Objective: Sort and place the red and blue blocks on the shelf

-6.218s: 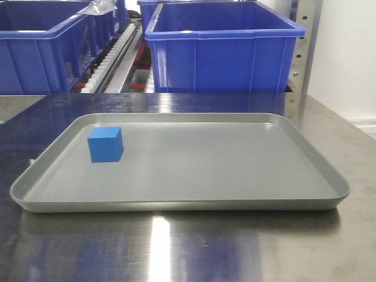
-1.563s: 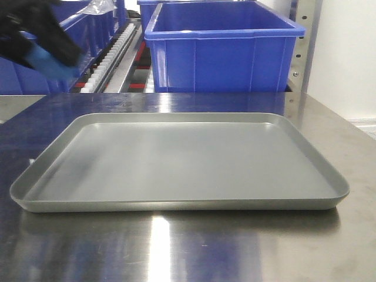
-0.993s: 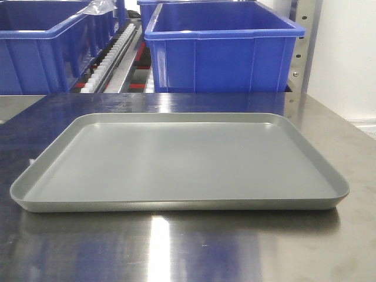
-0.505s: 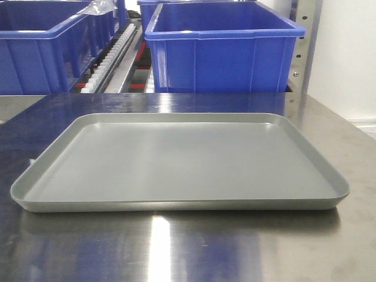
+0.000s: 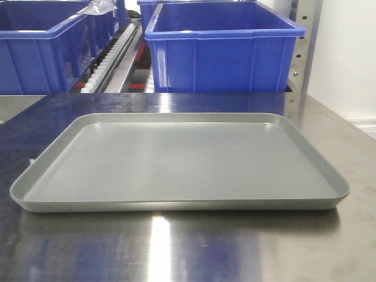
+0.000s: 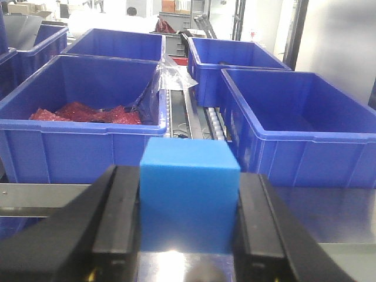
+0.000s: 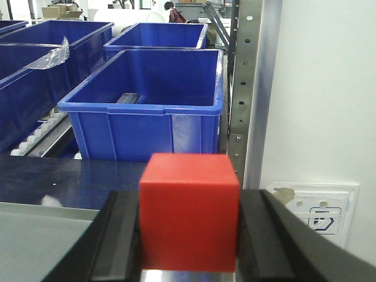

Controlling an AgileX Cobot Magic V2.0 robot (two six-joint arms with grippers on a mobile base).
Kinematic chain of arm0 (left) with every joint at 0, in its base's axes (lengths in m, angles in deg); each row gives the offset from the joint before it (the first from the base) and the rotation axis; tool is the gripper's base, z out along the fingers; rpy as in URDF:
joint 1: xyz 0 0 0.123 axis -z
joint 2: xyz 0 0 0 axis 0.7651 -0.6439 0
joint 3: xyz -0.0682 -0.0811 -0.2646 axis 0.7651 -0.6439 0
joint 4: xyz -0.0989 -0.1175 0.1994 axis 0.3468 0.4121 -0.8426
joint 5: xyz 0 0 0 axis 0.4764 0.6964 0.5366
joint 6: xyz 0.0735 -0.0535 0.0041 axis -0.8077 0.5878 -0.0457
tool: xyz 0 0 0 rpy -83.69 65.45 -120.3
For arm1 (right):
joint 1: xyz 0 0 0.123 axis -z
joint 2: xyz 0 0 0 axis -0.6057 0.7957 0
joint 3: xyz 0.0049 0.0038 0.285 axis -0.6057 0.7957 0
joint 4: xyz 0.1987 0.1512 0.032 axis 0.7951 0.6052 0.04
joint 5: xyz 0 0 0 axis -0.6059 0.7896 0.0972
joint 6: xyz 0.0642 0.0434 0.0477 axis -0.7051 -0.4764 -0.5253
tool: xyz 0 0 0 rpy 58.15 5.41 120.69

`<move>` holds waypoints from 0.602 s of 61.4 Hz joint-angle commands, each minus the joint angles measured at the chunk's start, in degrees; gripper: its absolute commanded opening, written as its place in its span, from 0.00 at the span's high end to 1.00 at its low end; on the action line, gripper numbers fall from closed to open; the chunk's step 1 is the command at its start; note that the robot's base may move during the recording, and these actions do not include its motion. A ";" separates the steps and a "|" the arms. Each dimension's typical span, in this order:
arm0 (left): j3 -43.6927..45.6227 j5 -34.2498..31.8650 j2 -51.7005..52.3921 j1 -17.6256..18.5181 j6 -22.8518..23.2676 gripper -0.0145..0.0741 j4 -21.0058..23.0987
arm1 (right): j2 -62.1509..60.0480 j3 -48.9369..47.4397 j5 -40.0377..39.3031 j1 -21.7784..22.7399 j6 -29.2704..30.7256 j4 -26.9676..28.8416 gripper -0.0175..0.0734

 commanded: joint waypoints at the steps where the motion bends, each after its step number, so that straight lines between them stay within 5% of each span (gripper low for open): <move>1: 1.77 -5.26 -0.23 -0.02 -0.10 0.70 -0.04 | 0.29 -1.82 -5.16 0.33 0.64 -0.32 0.75; 37: 1.77 -5.26 -0.23 -0.02 -0.10 0.70 -0.04 | 0.29 -1.82 -5.16 0.33 0.64 -0.32 0.75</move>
